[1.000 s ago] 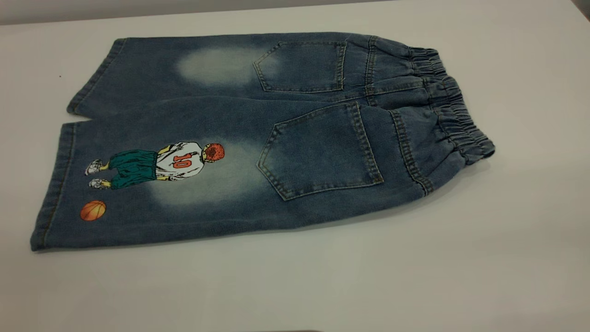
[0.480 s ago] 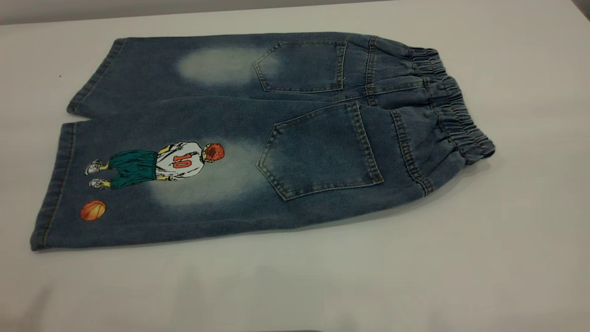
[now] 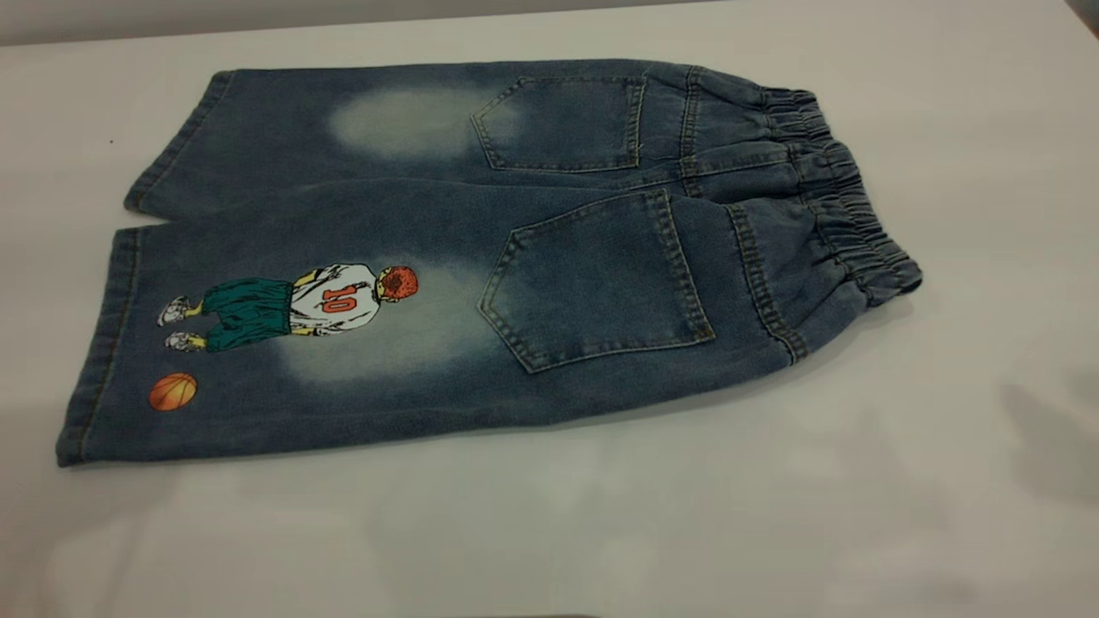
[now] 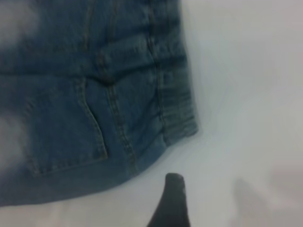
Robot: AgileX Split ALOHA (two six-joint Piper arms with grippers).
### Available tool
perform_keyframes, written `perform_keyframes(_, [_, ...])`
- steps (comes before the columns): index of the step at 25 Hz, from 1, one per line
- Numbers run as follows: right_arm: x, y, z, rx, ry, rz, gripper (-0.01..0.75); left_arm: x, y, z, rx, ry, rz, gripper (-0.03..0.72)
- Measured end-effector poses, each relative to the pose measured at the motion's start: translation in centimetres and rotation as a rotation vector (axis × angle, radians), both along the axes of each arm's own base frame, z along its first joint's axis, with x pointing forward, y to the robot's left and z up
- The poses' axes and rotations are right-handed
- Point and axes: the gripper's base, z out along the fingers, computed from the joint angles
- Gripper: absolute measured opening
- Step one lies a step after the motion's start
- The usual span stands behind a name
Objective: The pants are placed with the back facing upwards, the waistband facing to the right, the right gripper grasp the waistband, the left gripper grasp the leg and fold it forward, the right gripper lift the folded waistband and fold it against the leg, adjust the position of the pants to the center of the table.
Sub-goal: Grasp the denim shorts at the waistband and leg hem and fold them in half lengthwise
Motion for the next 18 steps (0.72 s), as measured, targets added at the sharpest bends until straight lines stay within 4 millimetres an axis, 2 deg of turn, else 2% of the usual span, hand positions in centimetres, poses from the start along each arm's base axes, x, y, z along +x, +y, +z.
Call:
perform_keyframes(4, [2.2, 0.6, -4.0, 0.042, 0.148, 0.017, 0.571, 1.0, 0.1, -1.2, 0.016, 0.034, -0.013, 0.517])
perform_keyframes(8, [3.6, 1.2, -7.1, 0.091, 0.220, 0.051, 0.571, 1.3, 0.1, -1.5, 0.023, 0.034, -0.014, 0.517])
perform_keyframes(18, [6.3, 2.2, -11.5, 0.215, 0.170, 0.054, 0.571, 1.4, 0.2, -1.4, 0.027, 0.020, -0.010, 0.517])
